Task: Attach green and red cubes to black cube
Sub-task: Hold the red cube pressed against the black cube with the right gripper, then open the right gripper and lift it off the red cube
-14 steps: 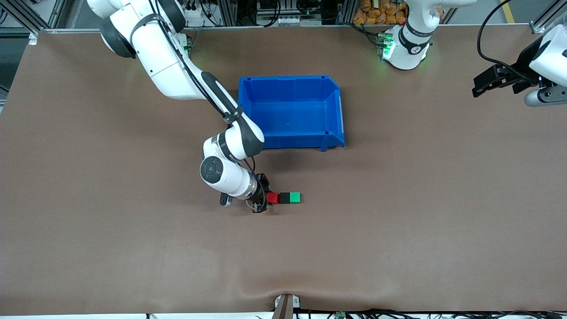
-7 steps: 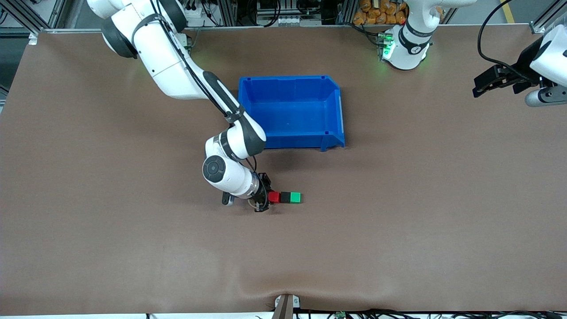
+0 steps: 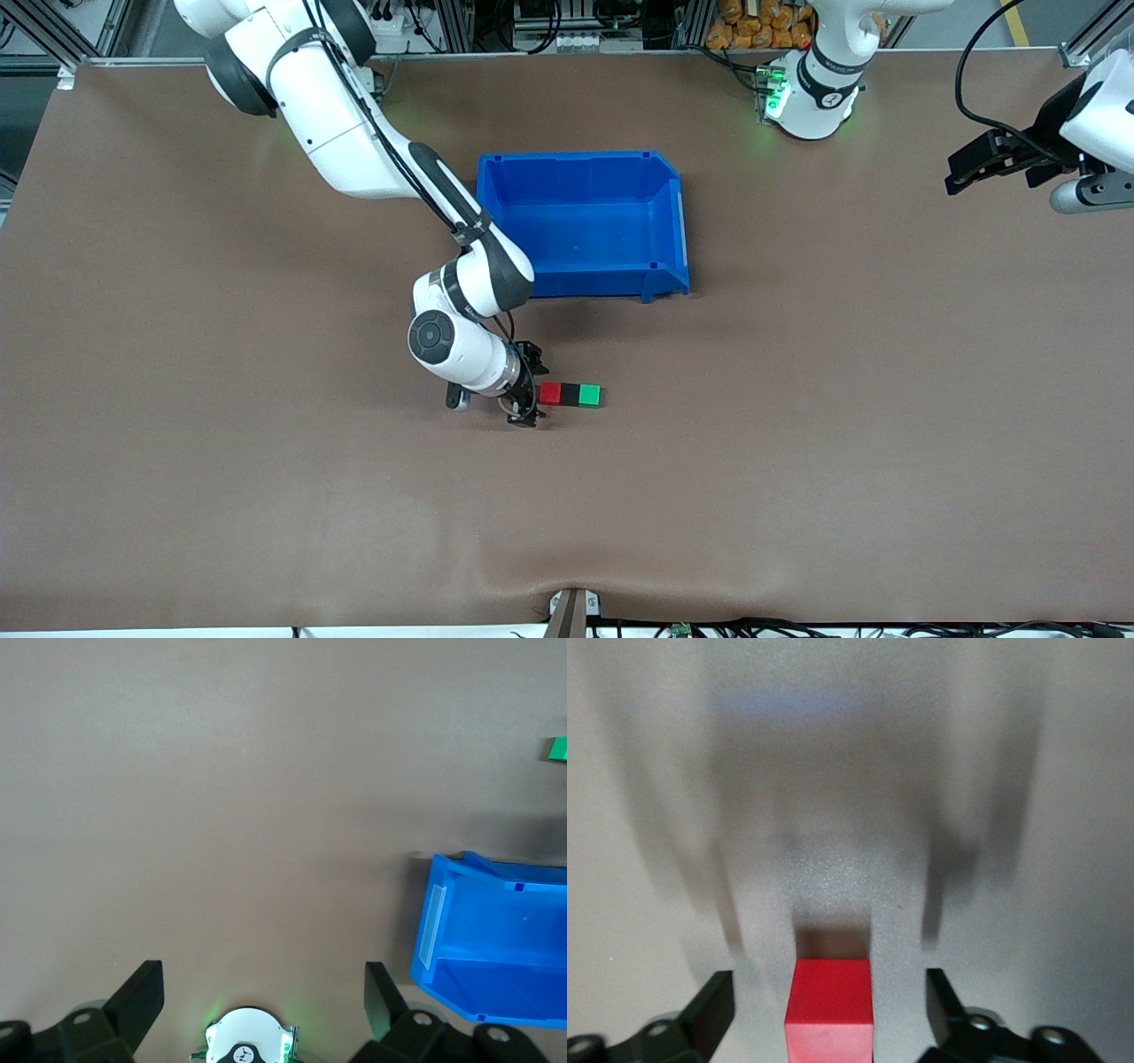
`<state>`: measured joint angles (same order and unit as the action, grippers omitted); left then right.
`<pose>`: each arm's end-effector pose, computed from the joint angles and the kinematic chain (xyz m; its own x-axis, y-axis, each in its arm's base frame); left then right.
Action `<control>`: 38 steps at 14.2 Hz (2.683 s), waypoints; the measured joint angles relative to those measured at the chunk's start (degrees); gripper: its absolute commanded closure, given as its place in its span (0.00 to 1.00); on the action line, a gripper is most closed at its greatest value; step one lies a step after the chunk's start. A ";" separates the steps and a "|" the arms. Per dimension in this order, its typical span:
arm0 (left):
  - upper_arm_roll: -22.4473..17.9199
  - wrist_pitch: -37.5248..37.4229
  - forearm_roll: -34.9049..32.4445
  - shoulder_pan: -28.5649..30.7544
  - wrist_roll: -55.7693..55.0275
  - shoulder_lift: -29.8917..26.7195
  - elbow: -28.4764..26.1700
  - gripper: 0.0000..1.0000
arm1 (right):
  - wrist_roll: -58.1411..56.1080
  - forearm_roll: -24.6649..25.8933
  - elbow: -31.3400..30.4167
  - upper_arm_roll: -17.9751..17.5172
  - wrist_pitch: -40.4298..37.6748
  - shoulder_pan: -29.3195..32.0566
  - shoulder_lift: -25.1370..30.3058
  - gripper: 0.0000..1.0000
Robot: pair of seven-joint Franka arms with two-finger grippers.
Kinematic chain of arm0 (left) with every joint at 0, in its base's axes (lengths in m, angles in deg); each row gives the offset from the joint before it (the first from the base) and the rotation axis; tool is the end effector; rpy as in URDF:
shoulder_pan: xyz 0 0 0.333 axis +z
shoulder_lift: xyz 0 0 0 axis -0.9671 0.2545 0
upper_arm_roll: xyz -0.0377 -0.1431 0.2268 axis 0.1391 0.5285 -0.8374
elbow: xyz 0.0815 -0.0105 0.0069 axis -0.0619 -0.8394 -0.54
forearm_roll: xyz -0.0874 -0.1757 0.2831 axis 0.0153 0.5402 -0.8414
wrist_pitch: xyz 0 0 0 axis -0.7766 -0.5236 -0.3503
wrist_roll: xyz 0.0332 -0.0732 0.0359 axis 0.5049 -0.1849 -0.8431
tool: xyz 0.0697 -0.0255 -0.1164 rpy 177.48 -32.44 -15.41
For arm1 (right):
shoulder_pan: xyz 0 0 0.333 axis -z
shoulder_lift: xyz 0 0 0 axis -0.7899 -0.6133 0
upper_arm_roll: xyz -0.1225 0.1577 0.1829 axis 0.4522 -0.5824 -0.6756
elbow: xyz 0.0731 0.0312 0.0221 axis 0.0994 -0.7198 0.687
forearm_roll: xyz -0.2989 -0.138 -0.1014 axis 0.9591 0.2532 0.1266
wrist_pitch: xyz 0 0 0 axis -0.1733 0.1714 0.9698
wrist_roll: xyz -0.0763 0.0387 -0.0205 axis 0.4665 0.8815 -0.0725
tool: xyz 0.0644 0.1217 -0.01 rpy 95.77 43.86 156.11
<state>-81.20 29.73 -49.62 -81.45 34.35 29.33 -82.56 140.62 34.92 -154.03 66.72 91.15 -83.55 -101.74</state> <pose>0.4674 -0.0445 0.5707 0.9948 0.0774 -0.0665 0.0741 -0.9959 -0.0511 0.5735 0.3825 0.1545 -0.0723 -0.9339 -0.3502 -0.9971 0.0753 0.0052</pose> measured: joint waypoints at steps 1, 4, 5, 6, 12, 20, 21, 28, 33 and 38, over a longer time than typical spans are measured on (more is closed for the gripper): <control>0.00 0.00 0.00 0.00 0.00 0.00 0.00 0.00 | 0.00 0.00 0.04 0.03 0.00 0.00 0.00 0.00; 0.00 0.00 0.00 0.00 0.00 0.00 0.00 0.00 | 0.00 0.03 0.34 0.22 -0.01 0.00 0.00 0.00; 0.01 0.00 0.00 0.00 0.00 0.00 0.00 0.00 | 0.00 0.04 0.50 0.34 -0.01 0.00 0.00 0.00; 0.03 0.00 0.00 0.00 0.00 0.00 0.00 0.00 | 0.00 0.04 0.66 0.46 -0.01 0.01 0.00 0.00; 0.05 0.00 0.00 -0.01 0.00 0.00 0.00 0.00 | -0.05 0.05 1.10 0.77 -0.01 0.17 0.01 0.00; 0.01 0.00 0.00 -0.01 0.00 0.00 0.00 0.00 | -0.04 0.00 1.48 0.82 -0.04 0.68 0.03 0.00; 0.01 0.00 0.00 -0.01 0.00 0.00 0.00 0.00 | -0.03 0.00 1.49 0.82 -0.04 0.71 0.03 0.00; 0.01 0.00 0.00 -0.01 0.00 0.00 0.00 0.00 | -0.03 0.00 1.55 0.82 -2.66 2.14 1.15 0.00; 0.01 0.00 0.00 -0.01 0.00 0.00 0.00 0.00 | -0.83 0.01 1.58 0.83 -4.68 3.96 3.03 0.00; 0.01 0.00 0.00 -0.01 0.00 0.00 0.00 0.00 | -1.50 0.01 1.65 0.83 -5.00 5.38 4.57 0.00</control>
<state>-81.19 29.73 -49.62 -81.46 34.35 29.33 -82.56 139.12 34.93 -152.39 67.55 86.15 -78.17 -97.17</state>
